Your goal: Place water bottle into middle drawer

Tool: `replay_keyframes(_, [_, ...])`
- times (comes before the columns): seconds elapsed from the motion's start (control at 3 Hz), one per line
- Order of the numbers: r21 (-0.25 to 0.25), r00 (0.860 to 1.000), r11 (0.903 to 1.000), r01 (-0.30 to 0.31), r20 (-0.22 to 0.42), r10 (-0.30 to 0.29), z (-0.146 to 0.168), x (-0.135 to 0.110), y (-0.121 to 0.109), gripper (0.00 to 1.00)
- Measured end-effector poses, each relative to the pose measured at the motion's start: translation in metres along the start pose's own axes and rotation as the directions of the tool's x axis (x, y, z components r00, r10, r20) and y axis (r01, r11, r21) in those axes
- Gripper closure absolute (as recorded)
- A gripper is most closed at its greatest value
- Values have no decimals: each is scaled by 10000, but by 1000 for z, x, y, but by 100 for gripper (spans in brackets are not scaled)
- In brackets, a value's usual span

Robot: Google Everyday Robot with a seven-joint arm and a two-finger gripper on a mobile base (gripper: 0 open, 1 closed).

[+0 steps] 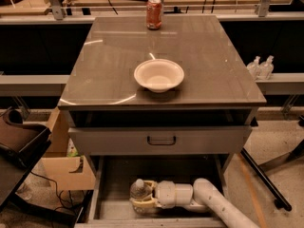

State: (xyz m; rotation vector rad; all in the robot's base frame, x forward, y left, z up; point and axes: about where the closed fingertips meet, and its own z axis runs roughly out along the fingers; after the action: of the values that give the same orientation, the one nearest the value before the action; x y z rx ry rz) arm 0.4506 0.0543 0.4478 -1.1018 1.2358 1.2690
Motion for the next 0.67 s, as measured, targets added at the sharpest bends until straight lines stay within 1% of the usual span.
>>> replay_keyframes(0.33, [-53, 10000, 10000, -8, 19, 8, 2, 0, 1, 26])
replay_keyframes(0.67, [-82, 10000, 10000, -12, 30, 13, 4, 0, 2, 5])
